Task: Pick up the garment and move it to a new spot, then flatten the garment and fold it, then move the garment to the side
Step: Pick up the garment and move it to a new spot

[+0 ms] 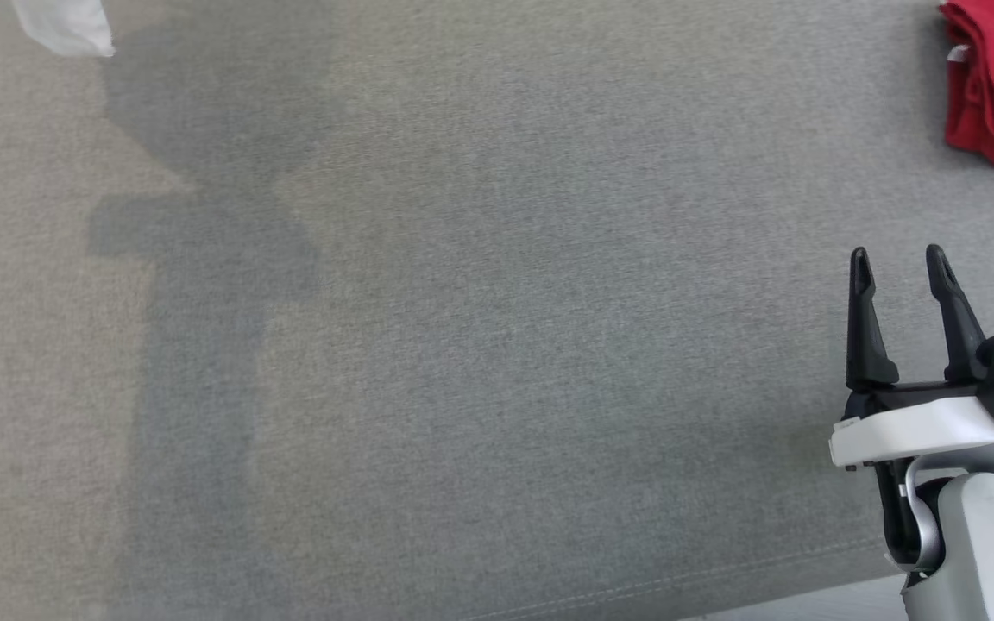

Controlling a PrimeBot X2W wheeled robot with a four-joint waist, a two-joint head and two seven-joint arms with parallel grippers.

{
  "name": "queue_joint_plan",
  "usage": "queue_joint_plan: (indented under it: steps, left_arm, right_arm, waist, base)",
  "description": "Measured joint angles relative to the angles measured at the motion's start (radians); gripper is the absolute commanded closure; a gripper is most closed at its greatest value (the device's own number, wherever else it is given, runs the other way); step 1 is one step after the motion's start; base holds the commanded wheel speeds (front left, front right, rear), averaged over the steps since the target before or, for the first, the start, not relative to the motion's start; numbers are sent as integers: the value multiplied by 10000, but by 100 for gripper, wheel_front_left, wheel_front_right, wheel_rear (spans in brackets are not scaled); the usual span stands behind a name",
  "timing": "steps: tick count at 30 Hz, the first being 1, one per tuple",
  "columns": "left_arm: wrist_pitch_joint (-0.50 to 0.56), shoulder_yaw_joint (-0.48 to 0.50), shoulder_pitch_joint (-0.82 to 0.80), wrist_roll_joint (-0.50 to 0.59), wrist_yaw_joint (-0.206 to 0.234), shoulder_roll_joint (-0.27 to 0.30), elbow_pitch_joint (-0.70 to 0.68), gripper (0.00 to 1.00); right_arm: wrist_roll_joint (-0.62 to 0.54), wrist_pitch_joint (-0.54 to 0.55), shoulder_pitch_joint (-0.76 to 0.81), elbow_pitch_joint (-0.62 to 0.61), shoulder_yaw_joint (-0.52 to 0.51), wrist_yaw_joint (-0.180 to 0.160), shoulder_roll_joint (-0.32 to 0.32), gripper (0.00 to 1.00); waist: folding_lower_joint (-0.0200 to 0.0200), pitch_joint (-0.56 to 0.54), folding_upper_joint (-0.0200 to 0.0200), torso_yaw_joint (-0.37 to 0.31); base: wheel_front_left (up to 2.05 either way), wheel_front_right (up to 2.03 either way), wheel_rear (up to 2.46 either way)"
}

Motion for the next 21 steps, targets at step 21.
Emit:
queue_joint_plan:
  steps: [21]
  left_arm:
    - [863, -1668, 2719, -393, 596, -1893, -2773, 100]
  right_arm:
    - [767, -63, -217, 290, 596, 0, 424, 0]
  waist:
    - [0, -275, 0, -2723]
  base:
    - [0, 0, 0]
